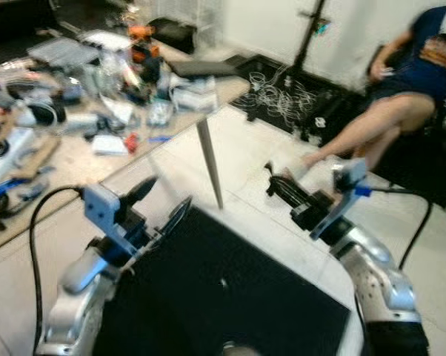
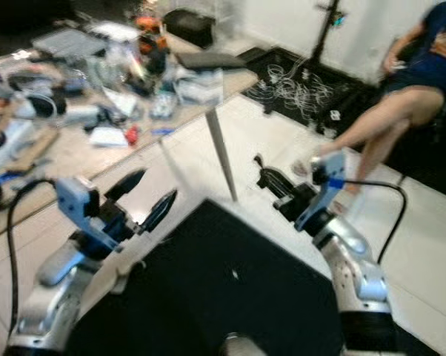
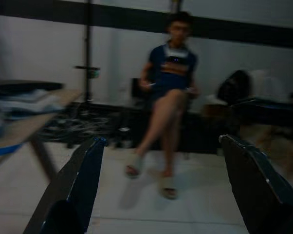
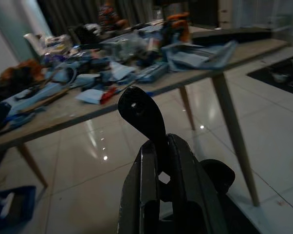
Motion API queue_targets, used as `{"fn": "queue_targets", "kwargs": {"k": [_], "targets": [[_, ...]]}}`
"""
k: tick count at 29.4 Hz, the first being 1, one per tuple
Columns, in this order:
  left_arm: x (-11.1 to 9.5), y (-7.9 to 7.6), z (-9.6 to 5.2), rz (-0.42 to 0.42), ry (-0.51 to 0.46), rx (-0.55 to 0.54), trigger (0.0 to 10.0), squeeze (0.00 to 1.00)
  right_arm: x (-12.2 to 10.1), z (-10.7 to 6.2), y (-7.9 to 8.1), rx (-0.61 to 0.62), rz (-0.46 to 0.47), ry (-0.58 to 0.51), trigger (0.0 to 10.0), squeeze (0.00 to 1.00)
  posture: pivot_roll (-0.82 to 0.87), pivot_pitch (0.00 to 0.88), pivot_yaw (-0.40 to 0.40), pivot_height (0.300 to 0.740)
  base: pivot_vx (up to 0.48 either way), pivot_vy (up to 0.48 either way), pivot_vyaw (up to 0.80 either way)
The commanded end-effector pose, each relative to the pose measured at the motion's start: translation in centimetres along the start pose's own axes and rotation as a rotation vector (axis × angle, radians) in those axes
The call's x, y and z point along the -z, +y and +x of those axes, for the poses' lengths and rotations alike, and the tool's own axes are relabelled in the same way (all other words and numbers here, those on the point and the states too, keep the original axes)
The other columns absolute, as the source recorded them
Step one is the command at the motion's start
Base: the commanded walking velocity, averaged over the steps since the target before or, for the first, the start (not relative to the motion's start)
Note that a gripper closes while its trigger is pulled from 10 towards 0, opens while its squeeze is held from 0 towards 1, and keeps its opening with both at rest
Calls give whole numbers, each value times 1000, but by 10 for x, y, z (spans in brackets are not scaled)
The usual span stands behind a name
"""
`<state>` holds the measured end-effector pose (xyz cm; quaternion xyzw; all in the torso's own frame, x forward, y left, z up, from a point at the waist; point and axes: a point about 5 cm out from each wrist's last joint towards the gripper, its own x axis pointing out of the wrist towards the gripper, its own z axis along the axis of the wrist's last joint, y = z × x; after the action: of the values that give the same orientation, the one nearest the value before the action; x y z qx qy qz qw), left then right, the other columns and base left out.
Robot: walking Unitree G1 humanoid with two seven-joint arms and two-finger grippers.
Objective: Picking trash to rubbish bin
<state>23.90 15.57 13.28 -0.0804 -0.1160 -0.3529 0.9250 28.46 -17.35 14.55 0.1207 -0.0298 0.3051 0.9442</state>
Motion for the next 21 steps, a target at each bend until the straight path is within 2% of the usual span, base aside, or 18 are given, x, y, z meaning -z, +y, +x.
{"fn": "queue_targets", "kwargs": {"k": [1,7,11,13,21], "targets": [[-2,-7,-2,-54,-23,62,10000,0,1,-2,-1,7,-12,14,10000,0,-11,0,-31,740,0,0,-800],[-6,-14,-8,-173,-68,157,10000,0,1,-1,-1,-2,-12,14,10000,0,-11,0,-31,740,0,0,-800],[-7,-18,-9,-212,-81,189,10000,0,1,-1,-1,-4,-13,14,10000,0,-11,0,-31,740,0,0,-800],[-6,-21,-11,-258,-103,217,10000,0,1,-1,0,-6,-13,14,10000,0,-11,0,-35,740,0,0,-800],[-1,-21,-16,-281,-97,223,10000,0,2,-1,0,-13,-15,19,10000,0,-11,0,-35,740,0,0,-800]]}}
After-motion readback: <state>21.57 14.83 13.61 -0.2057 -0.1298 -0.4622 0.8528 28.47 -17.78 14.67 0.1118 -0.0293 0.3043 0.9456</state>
